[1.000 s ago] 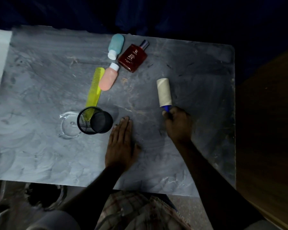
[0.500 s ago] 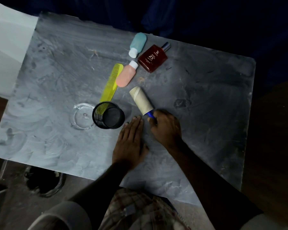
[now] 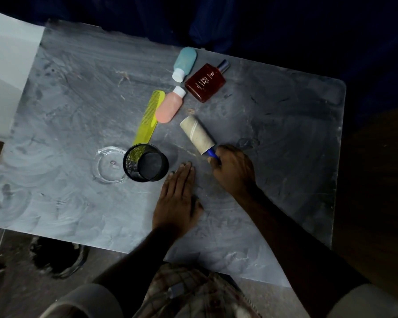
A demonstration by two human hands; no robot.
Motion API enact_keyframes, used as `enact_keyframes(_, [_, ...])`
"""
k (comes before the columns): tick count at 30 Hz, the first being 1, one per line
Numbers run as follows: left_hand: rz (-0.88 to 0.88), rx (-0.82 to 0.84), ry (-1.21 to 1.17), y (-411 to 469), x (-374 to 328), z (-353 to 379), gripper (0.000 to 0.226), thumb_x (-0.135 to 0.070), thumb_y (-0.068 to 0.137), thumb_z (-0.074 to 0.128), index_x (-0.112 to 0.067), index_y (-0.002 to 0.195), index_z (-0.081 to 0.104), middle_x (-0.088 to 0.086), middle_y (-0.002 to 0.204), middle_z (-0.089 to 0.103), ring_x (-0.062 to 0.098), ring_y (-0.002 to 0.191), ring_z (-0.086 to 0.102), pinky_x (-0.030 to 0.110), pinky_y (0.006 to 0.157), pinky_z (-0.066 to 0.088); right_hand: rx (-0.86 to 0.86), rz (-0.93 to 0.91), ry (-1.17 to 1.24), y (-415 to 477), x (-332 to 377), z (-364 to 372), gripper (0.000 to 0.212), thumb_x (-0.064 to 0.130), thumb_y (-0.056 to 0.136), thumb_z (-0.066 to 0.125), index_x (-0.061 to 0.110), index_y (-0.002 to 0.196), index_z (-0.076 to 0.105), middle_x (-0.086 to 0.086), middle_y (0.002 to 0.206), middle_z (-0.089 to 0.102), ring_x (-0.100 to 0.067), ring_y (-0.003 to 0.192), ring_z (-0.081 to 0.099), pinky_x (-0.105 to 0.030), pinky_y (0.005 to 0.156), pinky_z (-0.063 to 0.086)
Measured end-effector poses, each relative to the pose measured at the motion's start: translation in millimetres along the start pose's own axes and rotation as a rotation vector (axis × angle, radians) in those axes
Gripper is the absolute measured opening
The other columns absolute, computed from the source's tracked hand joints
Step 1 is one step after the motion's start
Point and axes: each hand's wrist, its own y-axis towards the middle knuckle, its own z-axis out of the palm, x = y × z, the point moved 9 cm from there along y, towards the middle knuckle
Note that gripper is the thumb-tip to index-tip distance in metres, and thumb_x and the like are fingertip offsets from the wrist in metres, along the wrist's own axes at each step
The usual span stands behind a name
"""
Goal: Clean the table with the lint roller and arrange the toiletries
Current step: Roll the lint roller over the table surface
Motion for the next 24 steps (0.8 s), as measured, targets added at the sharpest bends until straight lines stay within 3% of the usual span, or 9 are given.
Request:
enact_keyframes(10, [0.007,0.013,-0.006,-3.9,-0.5,-3.5,0.086,-0.036,0.093,0.056,-0.001,0.166,0.027,0.015,0.177,0.024,0.032,0.163,0.028,0.048,0.135,0.019,-0.042,0.122,0.1,-0.8,-16.1,-3.1,0.023,0.032,0.09,0.065,0.009,0.092,0.068,-0.015,0.097,0.072,-0.035,0.089,0.068,-0.036,0.074,0.05])
enact_keyframes(17, [0.026,0.025,0.009,-3.8,-0.4,-2.2,0.087,-0.04,0.093,0.053,0.001,0.166,0.028,0.016,0.176,0.026,0.033,0.163,0.026,0.048,0.134,0.019,-0.133,0.404,0.179,-1.9,-66.3,-24.6,0.033,0.039,0.089,0.062,0.006,0.086,0.07,-0.02,0.09,0.074,-0.038,0.087,0.07,-0.039,0.075,0.052])
enact_keyframes(24, [0.042,0.016,0.034,-3.6,-0.4,0.5,0.085,-0.042,0.095,0.05,0.002,0.165,0.029,0.019,0.175,0.027,0.035,0.162,0.028,0.051,0.133,0.021,-0.241,0.653,0.212,-24.7,-124.1,-52.9,0.036,0.039,0.091,0.064,0.005,0.099,0.074,-0.019,0.1,0.075,-0.035,0.093,0.071,-0.033,0.075,0.05])
